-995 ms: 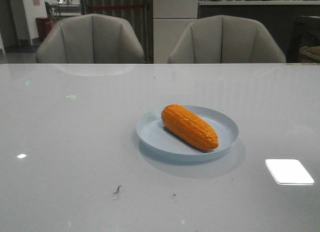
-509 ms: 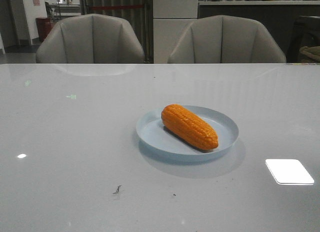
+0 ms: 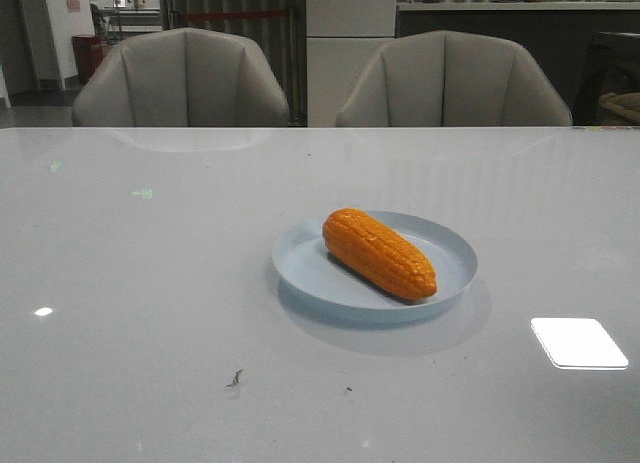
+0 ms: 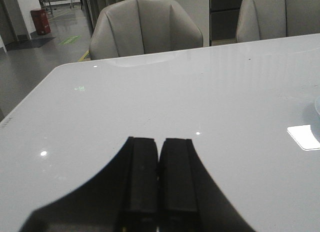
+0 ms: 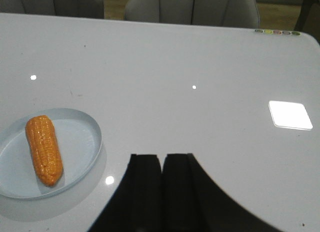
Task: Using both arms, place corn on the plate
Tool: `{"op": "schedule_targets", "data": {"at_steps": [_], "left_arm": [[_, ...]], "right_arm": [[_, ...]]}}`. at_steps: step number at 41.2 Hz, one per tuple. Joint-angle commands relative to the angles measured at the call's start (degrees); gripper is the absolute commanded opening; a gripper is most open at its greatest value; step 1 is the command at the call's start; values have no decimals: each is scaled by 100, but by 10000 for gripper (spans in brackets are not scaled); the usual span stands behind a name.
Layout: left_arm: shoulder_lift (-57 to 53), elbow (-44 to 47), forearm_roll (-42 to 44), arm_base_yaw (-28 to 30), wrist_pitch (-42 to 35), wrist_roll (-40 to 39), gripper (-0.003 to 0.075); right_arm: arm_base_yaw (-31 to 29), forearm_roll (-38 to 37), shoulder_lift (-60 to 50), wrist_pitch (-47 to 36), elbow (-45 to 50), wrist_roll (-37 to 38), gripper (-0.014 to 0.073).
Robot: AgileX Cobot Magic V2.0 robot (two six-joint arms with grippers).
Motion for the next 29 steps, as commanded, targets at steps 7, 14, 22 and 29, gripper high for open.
{"op": "schedule_targets", "data": {"at_steps": [7,14,22,29], "left_arm": [[-110,208,-42,-13,-460,-41,94],[-110,208,-42,-13,-460,-41,94],[-100,208,-42,-13,-449,-41,94],[-102,208,-42,-13,-449,-41,94]], "right_arm": [[7,68,-1410,-1135,1085,-46,59],[7,68,-2515,-1207,1961,-46,59],[7,96,-2894,-478,2372,-46,59],[7,96,-2918,119,2378,-46,59]]}}
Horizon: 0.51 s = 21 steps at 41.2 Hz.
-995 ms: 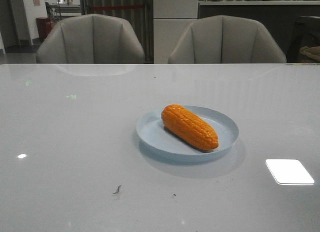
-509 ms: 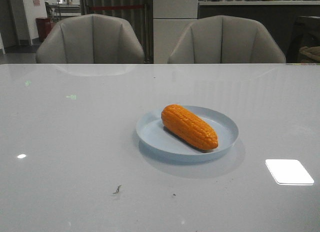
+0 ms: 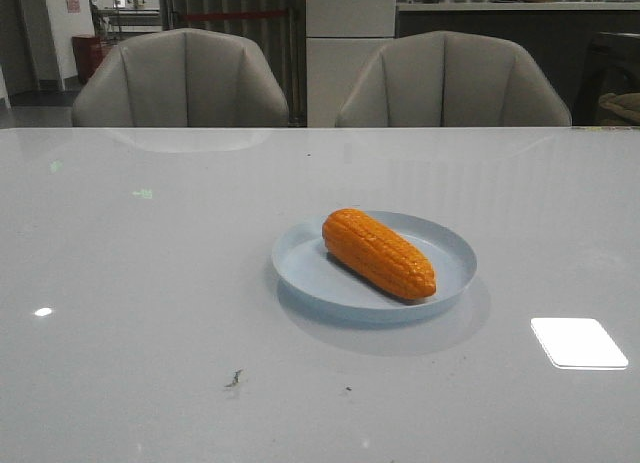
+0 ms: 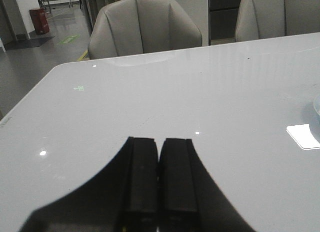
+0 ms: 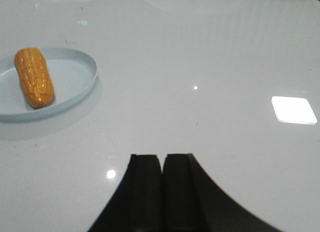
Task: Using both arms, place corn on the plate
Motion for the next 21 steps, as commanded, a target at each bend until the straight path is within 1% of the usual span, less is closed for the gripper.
{"op": "schedule_targets", "data": {"at_steps": [1,21], "left_arm": [[-102,208,-42,-13,-470,-41,94],[-102,208,-42,-13,-470,-41,94]], "right_arm": [[7,16,-121,-146,-123,-46,59],[7,16,-121,-106,-123,-46,59]]}}
